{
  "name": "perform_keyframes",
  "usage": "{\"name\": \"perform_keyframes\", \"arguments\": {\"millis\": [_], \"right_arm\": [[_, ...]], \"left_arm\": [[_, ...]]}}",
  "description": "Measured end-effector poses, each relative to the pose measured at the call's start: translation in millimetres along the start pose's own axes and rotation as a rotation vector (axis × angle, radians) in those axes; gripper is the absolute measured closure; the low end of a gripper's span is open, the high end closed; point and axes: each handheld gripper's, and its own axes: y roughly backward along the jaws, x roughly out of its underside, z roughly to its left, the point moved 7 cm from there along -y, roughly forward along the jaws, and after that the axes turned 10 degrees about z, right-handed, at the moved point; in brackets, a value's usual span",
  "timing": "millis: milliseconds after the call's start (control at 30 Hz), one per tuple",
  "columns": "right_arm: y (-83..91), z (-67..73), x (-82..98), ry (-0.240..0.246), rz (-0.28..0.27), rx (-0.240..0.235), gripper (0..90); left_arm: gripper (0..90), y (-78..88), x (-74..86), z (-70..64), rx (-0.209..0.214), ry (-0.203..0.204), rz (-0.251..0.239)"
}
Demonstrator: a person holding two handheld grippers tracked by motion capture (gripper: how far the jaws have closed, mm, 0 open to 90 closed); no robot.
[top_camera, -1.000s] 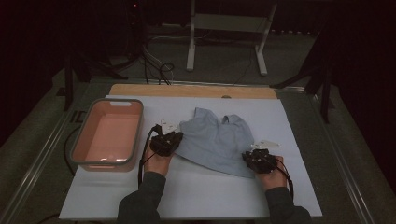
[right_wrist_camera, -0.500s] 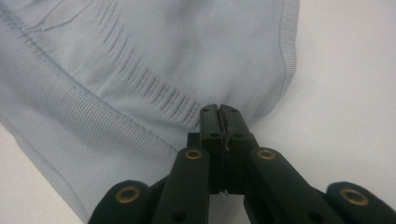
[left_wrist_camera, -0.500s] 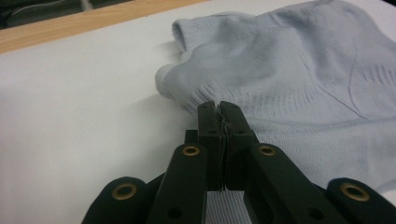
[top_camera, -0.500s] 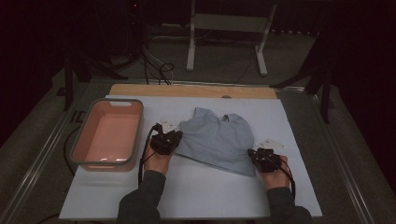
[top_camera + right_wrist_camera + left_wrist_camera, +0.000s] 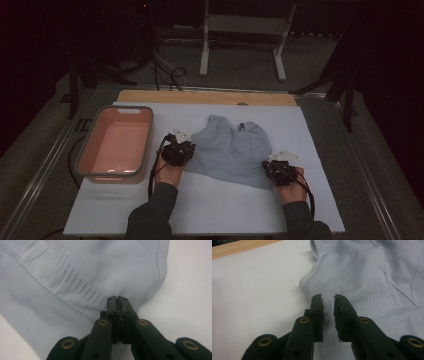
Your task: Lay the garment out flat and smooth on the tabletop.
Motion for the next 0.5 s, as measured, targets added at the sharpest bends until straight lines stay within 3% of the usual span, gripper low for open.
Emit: {"name": "perform_keyframes", "arguments": {"millis": [100,200,333,500], "right_arm": [[-0.1,-0.5,0.0,-0.007,0.001,0.001,88.8],[-0.5,-0.6,0.0,-0.008,0.002,0.001,88.7],[-0.3,-0.6,0.0,-0.008,0.002,0.002,88.8],[-0.5,-1.2,-0.3,-0.011,0.000,0.001,88.8]], "left_arm": [[65.6,4.1,3.4,-3.0,0.023,-0.007,-0.012],[59.8,5.0,7.4,-3.9,0.034,-0.017,-0.004],[55.8,4.4,19.9,-0.8,0.066,0.013,0.006],[54.4,2.7,29.8,1.2,0.087,0.016,0.018]]}}
